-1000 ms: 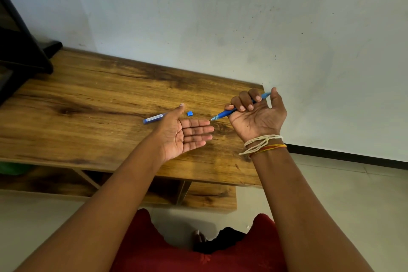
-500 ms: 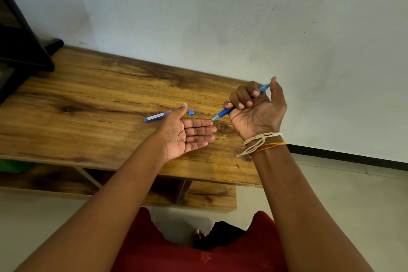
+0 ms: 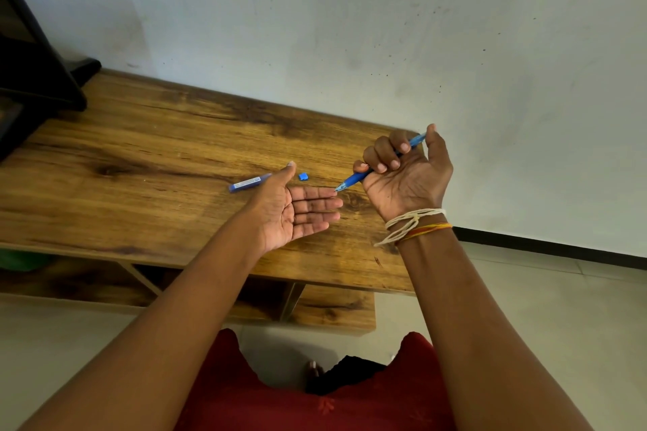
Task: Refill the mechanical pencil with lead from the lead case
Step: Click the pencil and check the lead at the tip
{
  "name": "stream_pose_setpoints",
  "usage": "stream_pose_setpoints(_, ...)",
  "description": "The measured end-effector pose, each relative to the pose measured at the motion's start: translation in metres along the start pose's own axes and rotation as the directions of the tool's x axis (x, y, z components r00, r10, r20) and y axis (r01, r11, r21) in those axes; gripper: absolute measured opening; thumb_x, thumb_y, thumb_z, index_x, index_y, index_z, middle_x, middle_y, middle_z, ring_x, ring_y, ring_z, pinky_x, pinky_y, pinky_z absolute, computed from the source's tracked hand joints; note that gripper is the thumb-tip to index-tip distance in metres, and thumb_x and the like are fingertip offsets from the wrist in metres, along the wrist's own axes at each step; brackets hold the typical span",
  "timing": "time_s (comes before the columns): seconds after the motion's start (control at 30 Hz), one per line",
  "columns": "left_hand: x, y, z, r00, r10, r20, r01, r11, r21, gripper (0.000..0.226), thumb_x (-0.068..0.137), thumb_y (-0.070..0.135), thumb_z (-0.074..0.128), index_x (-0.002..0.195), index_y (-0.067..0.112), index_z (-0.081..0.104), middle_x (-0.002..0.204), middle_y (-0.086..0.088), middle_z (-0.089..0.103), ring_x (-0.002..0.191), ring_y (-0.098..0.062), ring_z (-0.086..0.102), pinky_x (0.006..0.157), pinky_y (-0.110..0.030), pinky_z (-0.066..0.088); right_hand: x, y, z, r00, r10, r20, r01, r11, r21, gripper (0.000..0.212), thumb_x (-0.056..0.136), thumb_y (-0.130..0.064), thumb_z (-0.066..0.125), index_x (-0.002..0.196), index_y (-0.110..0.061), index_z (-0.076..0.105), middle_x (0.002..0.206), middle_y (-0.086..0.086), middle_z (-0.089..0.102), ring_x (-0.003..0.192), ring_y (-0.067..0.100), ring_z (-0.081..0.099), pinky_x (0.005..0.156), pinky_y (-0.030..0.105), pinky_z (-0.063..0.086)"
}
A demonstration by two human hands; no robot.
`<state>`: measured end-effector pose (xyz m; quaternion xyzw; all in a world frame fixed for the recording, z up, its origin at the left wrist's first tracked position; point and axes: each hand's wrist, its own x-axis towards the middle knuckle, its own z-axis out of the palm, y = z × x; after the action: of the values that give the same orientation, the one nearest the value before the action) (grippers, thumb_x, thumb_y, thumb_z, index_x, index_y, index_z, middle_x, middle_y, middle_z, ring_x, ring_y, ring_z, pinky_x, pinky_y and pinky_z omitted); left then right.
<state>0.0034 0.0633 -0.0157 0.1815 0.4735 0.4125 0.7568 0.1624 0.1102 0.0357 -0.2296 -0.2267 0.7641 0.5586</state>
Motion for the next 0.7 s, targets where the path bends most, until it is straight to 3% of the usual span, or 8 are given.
stream_pose_setpoints(0.47,-0.0013,0.0028,-0.0041,1.0,0.006,0.011,-0.006,1.0,-0.005,0.074,0.096,0.059,0.026,0.096,0.0,0.072,0.103,-0.018,0.074,0.091,-0.03,0.073,0.066,-0.03,0.058,0.0015,0.0053,0.0013,0.998,0.002,-0.056,0.003,0.997,0.081,0.045,0.092,-0.049,0.029,0.06,-0.017,0.03,0.045,-0.003,0.026,0.051,0.013,0.021,0.058,0.029,0.027)
stream_pose_setpoints(0.7,-0.0015,0.0026,-0.0038,1.0,0.01,0.017,-0.01,1.0,-0.007,0.076,0.096,0.058,0.026,0.085,0.002,0.077,0.101,-0.018,0.074,0.09,-0.029,0.073,0.065,-0.03,0.058,0.0018,0.0051,0.001,0.997,-0.001,-0.073,0.009,0.994,0.111,0.045,0.091,-0.047,0.029,0.058,-0.017,0.032,0.044,-0.002,0.026,0.047,0.013,0.023,0.058,0.029,0.027)
